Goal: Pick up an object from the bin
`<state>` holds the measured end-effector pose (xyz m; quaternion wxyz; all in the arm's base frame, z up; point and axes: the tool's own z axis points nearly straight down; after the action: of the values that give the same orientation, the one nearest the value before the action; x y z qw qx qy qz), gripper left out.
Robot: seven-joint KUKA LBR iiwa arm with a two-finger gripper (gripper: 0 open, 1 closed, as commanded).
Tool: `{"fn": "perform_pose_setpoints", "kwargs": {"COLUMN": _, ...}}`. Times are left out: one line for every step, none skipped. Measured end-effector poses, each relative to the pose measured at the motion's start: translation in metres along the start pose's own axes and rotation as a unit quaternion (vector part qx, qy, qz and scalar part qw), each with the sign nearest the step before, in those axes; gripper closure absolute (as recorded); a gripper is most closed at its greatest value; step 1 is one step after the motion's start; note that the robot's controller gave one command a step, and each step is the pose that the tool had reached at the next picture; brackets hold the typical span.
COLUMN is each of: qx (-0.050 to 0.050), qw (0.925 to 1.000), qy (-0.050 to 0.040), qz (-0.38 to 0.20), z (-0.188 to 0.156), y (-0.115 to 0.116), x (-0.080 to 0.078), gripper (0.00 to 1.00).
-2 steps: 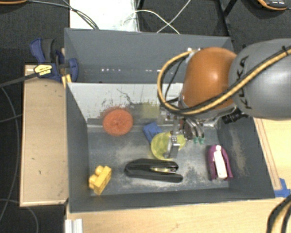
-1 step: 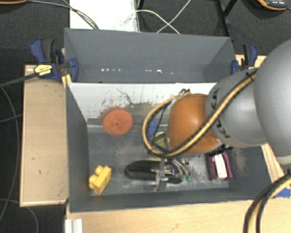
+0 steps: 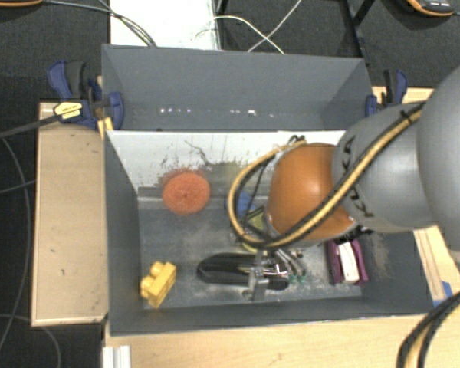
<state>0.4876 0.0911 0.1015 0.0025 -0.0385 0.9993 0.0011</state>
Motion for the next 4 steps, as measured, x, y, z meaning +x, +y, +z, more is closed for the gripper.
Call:
{"fn": "perform_pose_setpoints", "kwargs": {"qx": 0.000, "qw": 0.9829, "qy": 0.0025, "qz": 0.184, "z": 0.001, "y": -0.005, "x": -0.015, "gripper": 0.00}}
{"fn": "perform_pose_setpoints", "kwargs": {"qx": 0.000, "qw": 0.9924, "qy": 0.0005, "qz": 0.123, "z": 0.032, "y": 0.001, "x": 0.009, "gripper": 0.00}}
{"fn": "perform_pose_setpoints", "kwargs": {"qx": 0.000, "qw": 0.9719, "qy": 0.0019, "qz": 0.235, "z": 0.031, "y": -0.003, "x": -0.005, "gripper": 1.00}}
{"fn": "perform_pose_setpoints", "kwargs": {"qx": 0.000, "qw": 0.9719, "qy": 0.0020, "qz": 0.235, "z": 0.031, "y": -0.003, "x": -0.005, "gripper": 1.00}}
